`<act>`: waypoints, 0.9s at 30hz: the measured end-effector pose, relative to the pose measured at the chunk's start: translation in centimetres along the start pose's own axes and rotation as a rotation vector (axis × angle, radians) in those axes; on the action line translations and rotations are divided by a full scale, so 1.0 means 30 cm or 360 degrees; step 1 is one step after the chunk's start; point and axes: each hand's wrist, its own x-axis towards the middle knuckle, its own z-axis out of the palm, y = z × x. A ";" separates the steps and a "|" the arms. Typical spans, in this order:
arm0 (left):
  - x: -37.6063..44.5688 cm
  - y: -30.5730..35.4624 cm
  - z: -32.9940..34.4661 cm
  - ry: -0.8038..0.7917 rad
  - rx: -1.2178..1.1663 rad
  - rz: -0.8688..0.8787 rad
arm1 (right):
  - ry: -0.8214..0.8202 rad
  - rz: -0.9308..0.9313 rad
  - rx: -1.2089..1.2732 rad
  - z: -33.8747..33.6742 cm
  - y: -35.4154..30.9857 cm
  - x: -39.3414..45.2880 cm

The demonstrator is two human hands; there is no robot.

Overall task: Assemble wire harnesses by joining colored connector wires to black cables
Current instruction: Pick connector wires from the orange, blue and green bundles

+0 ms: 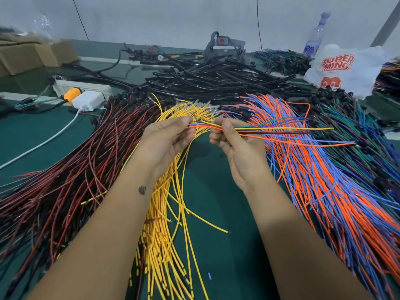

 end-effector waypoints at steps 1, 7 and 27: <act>0.000 0.001 -0.002 -0.0038 0.0015 0.0017 | 0.0015 -0.0001 0.0012 -0.002 0.001 0.001; -0.001 -0.011 -0.011 0.0067 0.0491 0.0355 | 0.0082 -0.0023 -0.0063 -0.005 0.005 0.002; -0.009 0.006 0.033 -0.0009 -0.0080 0.0037 | -0.0230 0.0161 -0.0109 0.025 0.005 -0.027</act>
